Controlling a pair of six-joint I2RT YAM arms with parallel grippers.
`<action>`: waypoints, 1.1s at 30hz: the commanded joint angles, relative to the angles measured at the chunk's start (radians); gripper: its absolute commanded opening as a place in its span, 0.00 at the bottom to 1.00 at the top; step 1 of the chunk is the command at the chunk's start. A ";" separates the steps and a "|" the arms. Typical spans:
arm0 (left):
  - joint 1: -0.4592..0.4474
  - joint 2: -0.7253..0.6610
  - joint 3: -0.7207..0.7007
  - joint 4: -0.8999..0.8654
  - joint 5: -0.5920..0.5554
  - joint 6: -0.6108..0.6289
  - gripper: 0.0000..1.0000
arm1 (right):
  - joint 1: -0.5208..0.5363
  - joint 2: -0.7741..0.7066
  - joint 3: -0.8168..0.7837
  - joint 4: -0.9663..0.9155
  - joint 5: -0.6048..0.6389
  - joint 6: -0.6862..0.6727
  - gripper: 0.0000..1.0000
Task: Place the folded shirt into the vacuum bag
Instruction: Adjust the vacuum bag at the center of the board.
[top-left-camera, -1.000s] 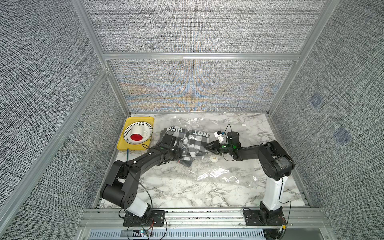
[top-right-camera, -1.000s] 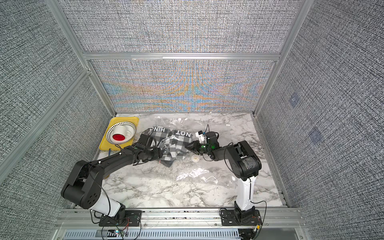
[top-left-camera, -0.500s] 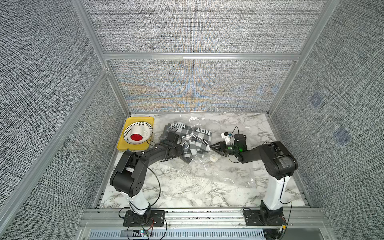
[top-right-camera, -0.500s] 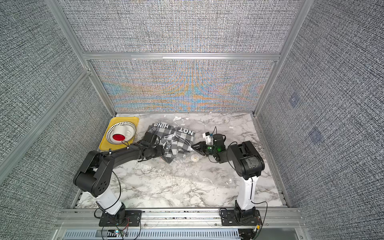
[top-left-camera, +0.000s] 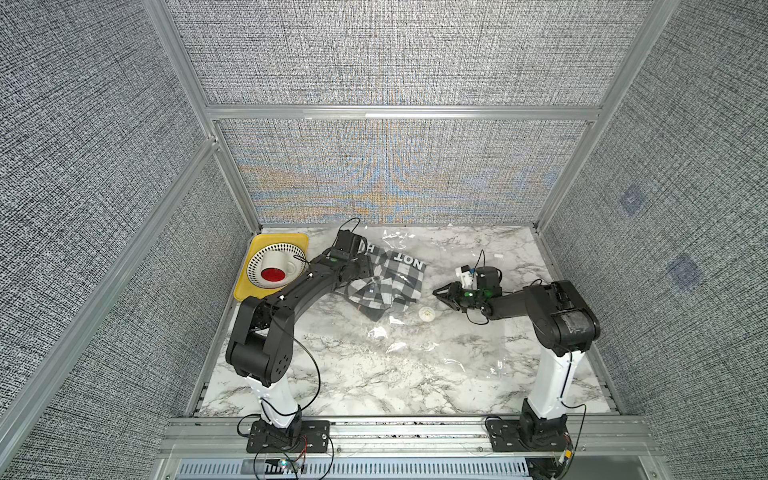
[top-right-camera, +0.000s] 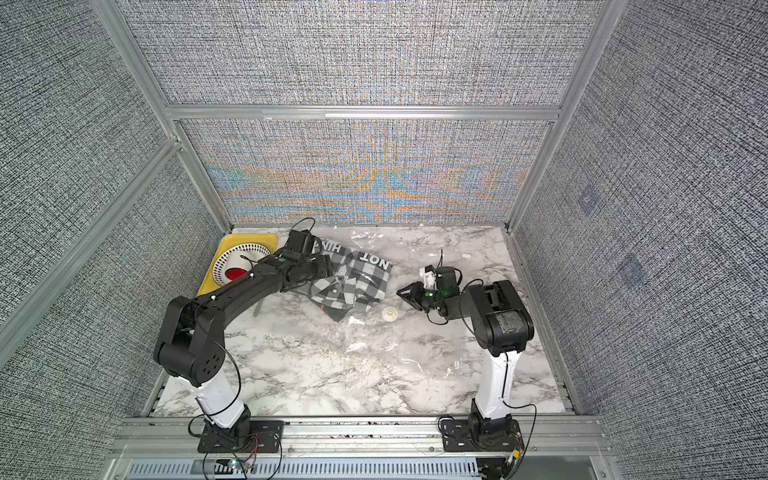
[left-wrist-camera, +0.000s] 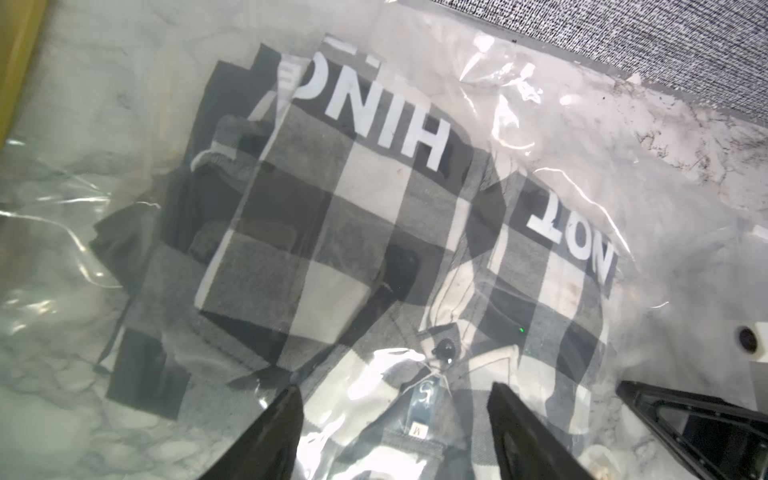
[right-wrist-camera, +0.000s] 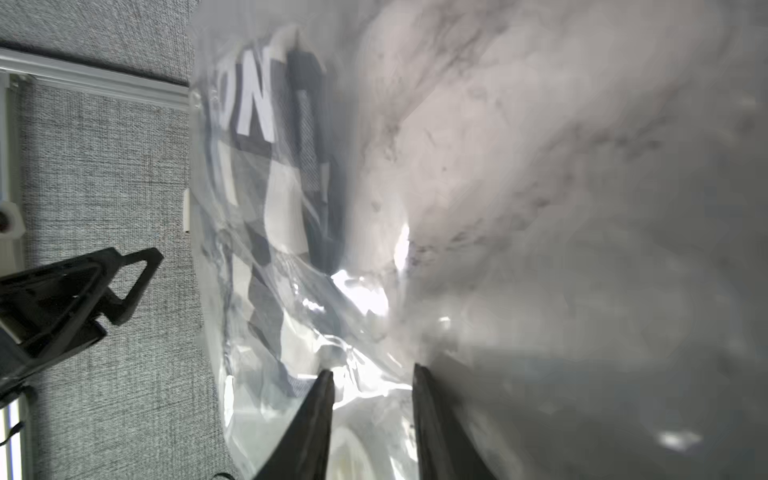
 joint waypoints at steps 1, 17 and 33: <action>-0.017 0.029 0.003 -0.034 0.035 0.002 0.73 | -0.005 0.006 -0.025 -0.028 0.043 -0.017 0.36; 0.009 0.361 0.174 0.077 -0.005 -0.001 0.73 | -0.046 -0.201 -0.166 -0.061 0.045 -0.060 0.37; -0.009 0.293 0.399 -0.093 0.058 0.115 0.72 | -0.319 -0.552 -0.362 -0.254 0.070 -0.151 0.38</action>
